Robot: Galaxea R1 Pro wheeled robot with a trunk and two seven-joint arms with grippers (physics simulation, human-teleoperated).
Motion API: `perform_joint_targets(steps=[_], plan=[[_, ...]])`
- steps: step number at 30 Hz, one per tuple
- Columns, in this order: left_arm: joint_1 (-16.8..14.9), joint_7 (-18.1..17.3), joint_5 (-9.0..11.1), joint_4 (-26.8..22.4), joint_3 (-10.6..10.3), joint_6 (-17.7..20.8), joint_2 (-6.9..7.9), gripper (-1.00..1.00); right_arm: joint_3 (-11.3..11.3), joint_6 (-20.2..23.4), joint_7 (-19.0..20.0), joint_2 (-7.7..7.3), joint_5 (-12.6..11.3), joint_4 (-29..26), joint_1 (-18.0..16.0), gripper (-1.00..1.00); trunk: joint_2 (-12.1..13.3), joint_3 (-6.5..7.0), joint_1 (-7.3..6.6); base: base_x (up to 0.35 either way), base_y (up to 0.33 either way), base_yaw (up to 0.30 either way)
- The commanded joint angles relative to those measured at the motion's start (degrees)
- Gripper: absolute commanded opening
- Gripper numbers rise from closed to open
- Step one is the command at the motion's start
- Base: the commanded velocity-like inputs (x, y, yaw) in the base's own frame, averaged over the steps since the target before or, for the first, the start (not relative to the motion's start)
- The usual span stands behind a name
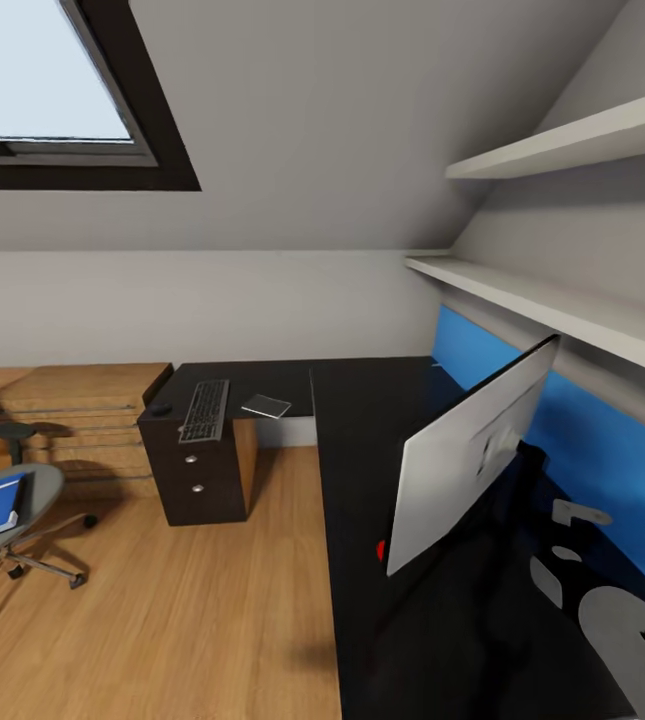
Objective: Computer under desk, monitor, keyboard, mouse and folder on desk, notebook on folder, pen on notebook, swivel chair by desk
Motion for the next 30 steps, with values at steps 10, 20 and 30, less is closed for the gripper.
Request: perform_joint_targets(steps=[10, 20, 30], plan=[[0.0, 0.2, 0.5, 0.0, -0.4, 0.4, 0.04, 1.00, -0.2, -0.6, 0.2, 0.06, -0.5, 0.0, -0.1, 1.00, -0.1, -0.09, -0.02, -0.327, 0.051, 0.000], [0.0, 0.0, 0.4, -0.1, -0.5, 6.1, -0.01, 1.00, -0.3, 0.0, -0.3, 5.82, -0.2, -4.1, 0.0, 1.00, -0.1, -0.09, -0.02, -0.199, 0.155, 0.000], [0.0, 0.0, 0.3, -0.1, -0.6, 6.0, -0.38, 1.00, -0.3, 7.6, -0.4, 9.48, -0.2, -13.4, 1.4, 1.00, -0.1, -0.09, -0.02, -0.009, 0.007, 0.000]])
